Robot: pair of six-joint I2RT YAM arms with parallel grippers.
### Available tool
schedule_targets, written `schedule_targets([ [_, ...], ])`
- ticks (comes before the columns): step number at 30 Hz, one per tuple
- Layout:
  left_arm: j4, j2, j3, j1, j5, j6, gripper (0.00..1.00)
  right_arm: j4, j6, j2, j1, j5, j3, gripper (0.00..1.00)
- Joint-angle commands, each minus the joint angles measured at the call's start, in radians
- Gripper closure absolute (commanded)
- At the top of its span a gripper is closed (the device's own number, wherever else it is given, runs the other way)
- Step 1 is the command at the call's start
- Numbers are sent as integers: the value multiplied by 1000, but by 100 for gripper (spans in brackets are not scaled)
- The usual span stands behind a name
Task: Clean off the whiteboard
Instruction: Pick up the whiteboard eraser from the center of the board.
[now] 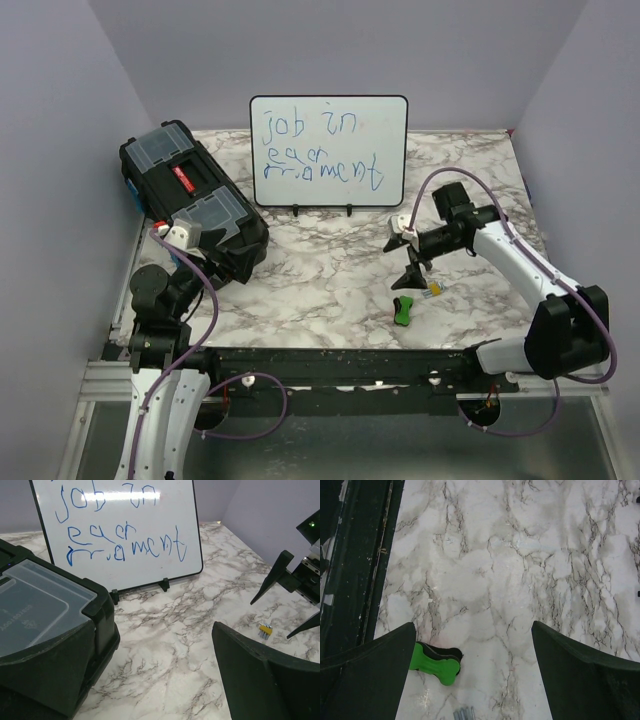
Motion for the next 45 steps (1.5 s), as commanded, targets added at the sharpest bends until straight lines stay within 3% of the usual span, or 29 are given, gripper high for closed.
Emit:
schedule_targets([
  [1, 24, -11, -3, -1, 26, -2, 1, -34, -73, 1, 33, 84, 2, 0],
  [6, 27, -15, -5, -2, 28, -2, 1, 45, -77, -30, 96, 227, -60, 0],
  [14, 29, -11, -6, -2, 29, -3, 1, 0, -236, -14, 136, 229, -71, 0],
  [27, 32, -2, -6, -2, 33, -3, 1, -9, -290, -10, 187, 285, -97, 1],
  [36, 32, 6, -6, -2, 40, -5, 1, 0, -298, 26, 268, 419, -112, 18],
  [41, 32, 6, -6, -2, 40, -3, 1, -157, -437, 6, 269, 479, -119, 30],
  [45, 34, 10, -8, -3, 47, -6, 1, -258, -513, -43, 267, 513, -144, 31],
])
